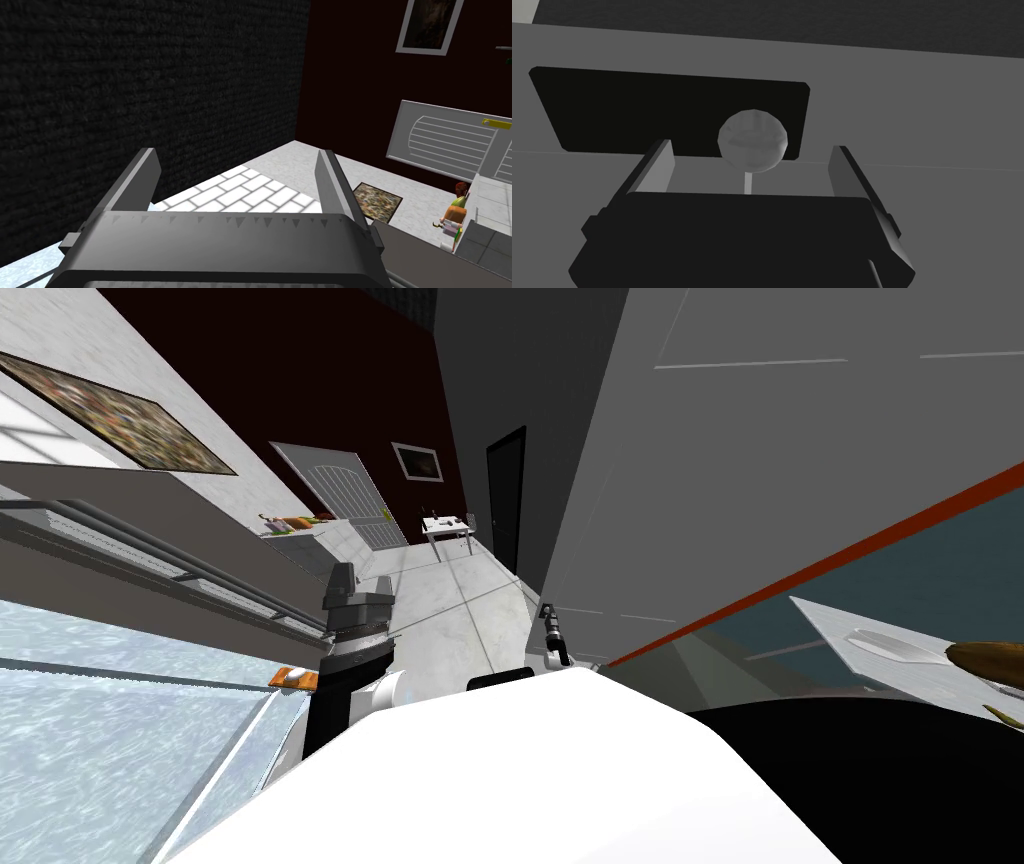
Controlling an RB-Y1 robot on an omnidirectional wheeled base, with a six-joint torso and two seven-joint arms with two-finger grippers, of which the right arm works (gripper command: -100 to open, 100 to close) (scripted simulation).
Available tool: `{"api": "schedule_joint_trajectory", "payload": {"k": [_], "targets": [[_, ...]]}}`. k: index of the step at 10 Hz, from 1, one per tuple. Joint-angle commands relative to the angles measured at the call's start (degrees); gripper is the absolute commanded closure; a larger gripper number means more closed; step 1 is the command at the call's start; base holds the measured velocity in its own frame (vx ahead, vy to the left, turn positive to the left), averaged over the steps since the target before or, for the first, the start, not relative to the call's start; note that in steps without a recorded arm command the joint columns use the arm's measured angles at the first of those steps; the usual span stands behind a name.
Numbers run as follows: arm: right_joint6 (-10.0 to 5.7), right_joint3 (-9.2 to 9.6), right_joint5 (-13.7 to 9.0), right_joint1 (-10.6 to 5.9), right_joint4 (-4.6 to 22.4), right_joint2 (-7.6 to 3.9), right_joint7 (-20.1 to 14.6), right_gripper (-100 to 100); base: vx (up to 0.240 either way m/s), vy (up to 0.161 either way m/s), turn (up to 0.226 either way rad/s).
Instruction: Push the door open
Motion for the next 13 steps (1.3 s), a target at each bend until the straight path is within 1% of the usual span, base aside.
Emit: {"api": "schedule_joint_trajectory", "payload": {"k": [1,2,3,8,10,12,13], "targets": [[-0.36,-0.16,-0.1,0.09,0.1,0.36,0.1,-100,0.198,-0.060,0.016],[-0.23,-0.07,0.0,0.15,0.0,0.28,0.0,-100,0.078,-0.024,0.000],[-0.23,-0.07,0.0,0.15,0.0,0.28,0.0,100,-0.014,0.007,0.003],[-0.23,-0.07,0.0,0.15,0.0,0.28,0.0,100,-0.014,0.004,0.000],[0.13,-1.30,-0.8,0.13,0.2,-0.31,0.5,100,0.128,0.027,-0.047],[0.18,-1.57,-0.9,0.10,0.1,-0.41,0.6,100,0.145,0.022,-0.028],[0.36,-2.48,-1.5,0.02,0.1,-0.69,0.9,100,0.170,0.024,-0.037]]}}
